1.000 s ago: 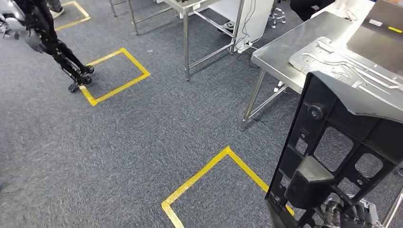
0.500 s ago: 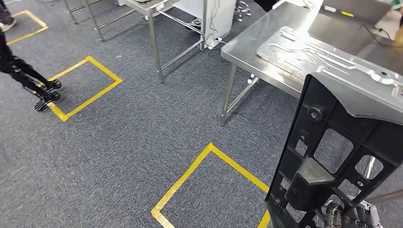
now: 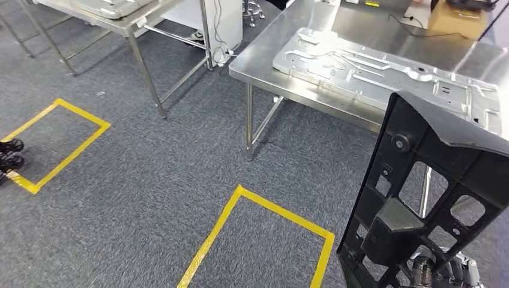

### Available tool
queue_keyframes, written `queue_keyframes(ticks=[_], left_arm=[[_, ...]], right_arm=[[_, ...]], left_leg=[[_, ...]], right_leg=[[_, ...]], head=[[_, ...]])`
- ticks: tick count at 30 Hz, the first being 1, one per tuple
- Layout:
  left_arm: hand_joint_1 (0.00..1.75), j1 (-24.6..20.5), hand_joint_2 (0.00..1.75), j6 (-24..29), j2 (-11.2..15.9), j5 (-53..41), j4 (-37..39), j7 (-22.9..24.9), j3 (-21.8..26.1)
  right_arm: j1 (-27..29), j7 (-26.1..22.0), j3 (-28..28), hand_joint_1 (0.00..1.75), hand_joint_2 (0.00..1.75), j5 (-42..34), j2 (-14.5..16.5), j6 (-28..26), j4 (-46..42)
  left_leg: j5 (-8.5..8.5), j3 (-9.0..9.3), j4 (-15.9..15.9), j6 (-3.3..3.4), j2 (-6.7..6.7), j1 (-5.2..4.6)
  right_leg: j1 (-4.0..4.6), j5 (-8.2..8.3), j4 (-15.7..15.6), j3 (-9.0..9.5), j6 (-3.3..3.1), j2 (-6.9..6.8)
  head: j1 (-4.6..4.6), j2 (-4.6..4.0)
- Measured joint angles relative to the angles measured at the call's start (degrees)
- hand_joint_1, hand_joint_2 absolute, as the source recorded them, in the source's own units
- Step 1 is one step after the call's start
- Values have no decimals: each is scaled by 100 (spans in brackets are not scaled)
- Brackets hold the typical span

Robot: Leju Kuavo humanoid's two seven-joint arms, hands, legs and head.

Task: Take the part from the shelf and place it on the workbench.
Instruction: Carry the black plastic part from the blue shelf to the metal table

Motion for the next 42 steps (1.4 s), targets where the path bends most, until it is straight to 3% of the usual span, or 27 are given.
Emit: queue_keyframes(ticks=[1, 2, 4, 6, 8, 9, 11, 13, 15, 17, 18, 20, 22, 23, 24, 25, 27, 29, 32, 34, 35, 37, 39, 40, 42], left_arm=[[0, -5, 0, -2, -3, 1, 1, -4, 2], [0, -13, 0, -6, -8, 2, 1, -7, 6], [0, -23, 0, -17, -13, 0, 1, -15, 20], [0, -13, 0, -27, -7, 0, 0, -20, 45], [0, -2, 0, -38, -3, 2, 0, -20, 70], [0, -2, 0, -45, -2, 4, 0, -20, 80], [0, -16, 0, -58, -4, 12, 0, -20, 92], [0, -29, 0, -66, -8, 21, 0, -21, 96], [0, -36, 0, -68, -9, 31, 0, -20, 98], [0, -49, 0, -68, -9, 50, 0, -15, 102], [0, -57, 0, -68, -8, 59, 0, -13, 104], [0, -70, 0, -68, -3, 67, 0, -9, 108], [0, -56, 0, -68, -1, 70, 0, -1, 114], [0, -41, 0, -68, -1, 72, 0, 3, 119], [0, -29, 0, -68, 0, 73, 0, 8, 125], [0, -24, 0, -68, 3, 74, 0, 10, 129], [0, -30, 0, -68, 14, 76, 0, 10, 135], [0, -49, 0, -83, 24, 79, 0, 10, 138], [0, -61, 0, -121, 25, 63, 0, 13, 144], [0, -61, 0, -153, 18, 55, 0, 3, 151], [0, -61, 0, -165, 16, 51, 0, -3, 157], [0, -55, 0, -173, 19, 36, 0, -5, 174], [0, -44, 0, -174, 20, 20, 0, 13, 194], [0, -42, 0, -175, 20, 15, 0, 24, 204], [0, -42, 0, -177, 16, 13, 0, 37, 219]], right_arm=[[0, 0, 2, 175, 175, 3, 0, -5, -1], [6, 0, 2, 175, 175, 4, -1, -10, -1], [-3, -1, 1, 175, 175, 6, -2, -16, -1], [-29, -1, 2, 175, 175, 6, -3, -16, -1], [-39, 1, 1, 175, 175, 7, -4, -18, 0], [-36, 2, -1, 175, 175, 8, -4, -20, 0], [-35, 4, -1, 175, 175, 15, -4, -22, -1], [-41, 15, 1, 175, 175, 31, -4, -22, -1], [-45, 31, 4, 175, 175, 52, -4, -22, -2], [-36, 39, 5, 175, 175, 73, -3, -22, -3], [-28, 41, 6, 175, 175, 81, -2, -23, -3], [-30, 43, 14, 175, 175, 91, -1, -28, -2], [-45, 45, 28, 175, 175, 93, 0, -42, -1], [-49, 46, 33, 175, 175, 93, 0, -51, 1], [-48, 48, 34, 175, 175, 93, 0, -62, 2], [-47, 50, 34, 175, 175, 95, 0, -74, 3], [-47, 57, 36, 175, 175, 113, 0, -100, 3], [-49, 64, 44, 175, 175, 159, 0, -136, 5], [-54, 67, 81, 175, 175, 245, 0, -186, 8], [-61, 66, 113, 175, 175, 293, -1, -195, 9], [-71, 65, 127, 175, 175, 314, -2, -192, 10], [-91, 62, 144, 175, 175, 342, -2, -182, 20], [-98, 61, 150, 175, 175, 361, -2, -165, 38], [-98, 61, 152, 175, 175, 371, -2, -157, 49], [-98, 60, 159, 175, 175, 384, -2, -141, 65]], left_leg=[[5, 15, -28, 34, 57, 2], [18, 31, -62, 66, 126, 4], [38, 84, -133, 133, 272, 31], [23, 124, -160, 167, 432, 23], [-12, 151, -162, 171, 604, 14], [-35, 174, -162, 166, 684, 14], [-85, 244, -164, 149, 821, 16], [-136, 313, -187, 108, 932, 4], [-166, 367, -232, 46, 1034, -8], [-185, 450, -292, -21, 1122, -11], [-211, 484, -286, -50, 1068, -10], [-408, 373, 28, -82, 789, -4], [-727, -15, 761, -90, 557, -3], [-816, -222, 1096, -95, 529, -5], [-790, -362, 1270, -98, 523, -7], [-638, -404, 1225, -94, 521, -9], [-148, -229, 614, -61, 495, -12], [95, -29, 51, -11, 441, -32], [82, 21, -90, 72, 416, -51], [100, 58, -162, 146, 438, -27], [105, 82, -197, 180, 455, -11], [86, 111, -216, 216, 494, -7], [45, 147, -216, 209, 529, -3], [18, 180, -215, 197, 540, 2], [-44, 273, -216, 162, 551, 17]], right_leg=[[-13, 10, -5, -23, 35, 73], [-20, 11, 1, -30, 66, 54], [-5, -114, 222, -131, 129, -223], [-23, -402, 826, -450, 188, -563], [-62, -547, 1361, -771, 228, -655], [-73, -471, 1382, -806, 235, -674], [-70, -75, 811, -542, 214, -760], [-18, 170, 153, -212, 146, -987], [42, 168, -52, -116, 72, -1084], [37, 184, -111, -94, 8, -959], [18, 200, -164, -60, -21, -897], [-23, 231, -269, 23, -89, -790], [-11, 220, -284, 54, -139, -674], [-1, 207, -274, 60, -155, -609], [10, 188, -261, 72, -165, -544], [18, 163, -240, 89, -167, -488], [22, 86, -177, 132, -145, -407], [37, 9, -97, 142, -89, -362], [40, -22, -87, 121, -2, -335], [36, -94, 7, 93, 62, -433], [26, -199, 191, 8, 100, -506], [-16, -496, 838, -341, 169, -624], [-68, -603, 1363, -673, 223, -648], [-89, -493, 1357, -708, 239, -657], [-113, -41, 763, -471, 242, -687]], head=[[1, 0], [2, 0], [21, 0], [39, 0], [39, 0], [40, 0], [40, 0], [39, 0], [38, 0], [36, 0], [35, 0], [29, 0], [24, 0], [24, 0], [23, 0], [23, 0], [23, 0], [24, 0], [23, 0], [26, 0], [27, 0], [28, 0], [28, 0], [29, 0], [29, 0]])
